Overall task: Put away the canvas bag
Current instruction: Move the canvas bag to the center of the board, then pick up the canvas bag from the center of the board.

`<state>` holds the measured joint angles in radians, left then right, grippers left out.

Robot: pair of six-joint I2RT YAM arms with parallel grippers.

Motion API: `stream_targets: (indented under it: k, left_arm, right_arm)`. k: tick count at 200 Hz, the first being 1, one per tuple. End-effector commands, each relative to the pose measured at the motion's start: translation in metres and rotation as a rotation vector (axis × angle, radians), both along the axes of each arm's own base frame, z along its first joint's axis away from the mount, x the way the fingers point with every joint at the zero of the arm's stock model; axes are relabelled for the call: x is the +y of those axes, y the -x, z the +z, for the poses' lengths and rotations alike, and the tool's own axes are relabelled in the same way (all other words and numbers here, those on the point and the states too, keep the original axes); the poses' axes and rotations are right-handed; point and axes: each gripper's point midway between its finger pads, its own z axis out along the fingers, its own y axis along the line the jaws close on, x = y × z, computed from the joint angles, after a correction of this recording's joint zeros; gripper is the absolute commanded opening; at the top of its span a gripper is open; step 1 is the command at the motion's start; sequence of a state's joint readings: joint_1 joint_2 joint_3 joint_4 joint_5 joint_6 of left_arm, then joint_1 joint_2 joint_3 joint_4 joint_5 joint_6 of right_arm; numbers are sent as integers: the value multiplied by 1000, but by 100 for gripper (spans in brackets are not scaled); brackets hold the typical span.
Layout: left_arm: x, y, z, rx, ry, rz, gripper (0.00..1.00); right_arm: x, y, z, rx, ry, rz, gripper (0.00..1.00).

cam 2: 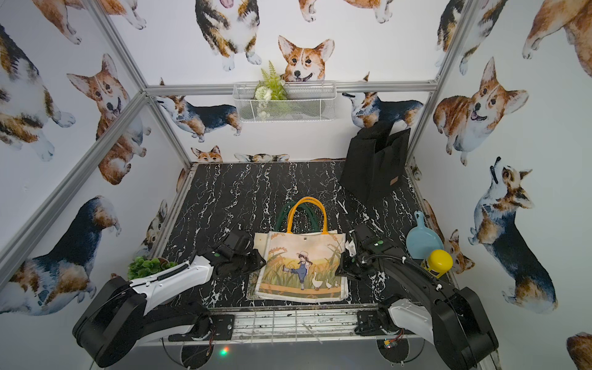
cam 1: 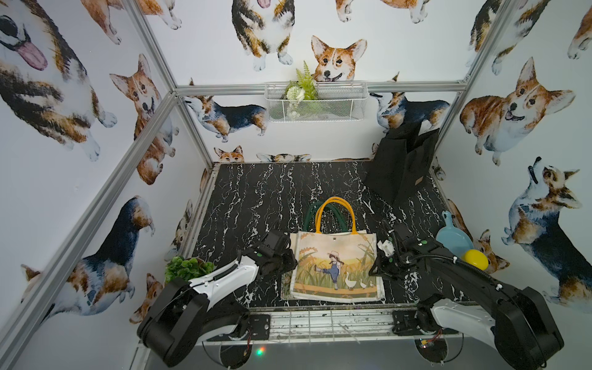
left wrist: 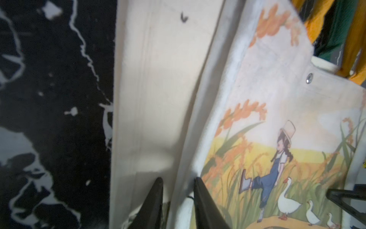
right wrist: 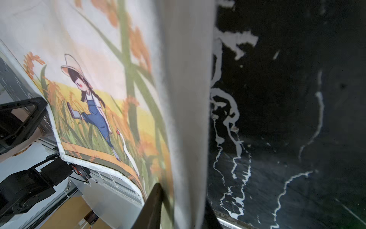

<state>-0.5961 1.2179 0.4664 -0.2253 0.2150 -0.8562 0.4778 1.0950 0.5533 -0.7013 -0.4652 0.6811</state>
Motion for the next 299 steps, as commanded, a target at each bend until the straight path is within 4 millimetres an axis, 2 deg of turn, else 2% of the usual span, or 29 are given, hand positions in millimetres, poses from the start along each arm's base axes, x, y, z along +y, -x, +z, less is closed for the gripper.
stream_targets:
  k: [1,65,83,95,122,171,224,266,281,299]
  left_arm:
    - [-2,-5,0,-8,15,30,30]
    - [-30,-6,5,10,209,60,28]
    - [-34,-8,10,7,227,52,17]
    - [-36,-9,14,-1,236,48,0]
    - [-34,-13,29,-32,219,39,0]
    - [-26,-18,62,-103,156,0,0]
    - [-20,-20,76,-124,142,-5,0]
    - [-16,-34,100,-136,201,20,0]
    - [-13,-40,107,-141,213,26,0]
    - [-10,-47,114,-146,229,32,0]
  right_arm:
    - [1,4,-3,20,-10,-6,27]
    - [2,7,-13,40,-21,-16,22]
    - [2,7,-13,39,-20,-15,22]
    - [2,6,-12,38,-21,-15,22]
    - [2,5,-6,28,-16,-5,18]
    - [-5,-9,25,-65,42,46,15]
    - [6,-18,39,-66,3,59,4]
    - [15,-33,63,-105,-37,25,8]
    - [18,-36,72,-121,-49,26,15]
    - [21,-40,68,-94,-39,29,21]
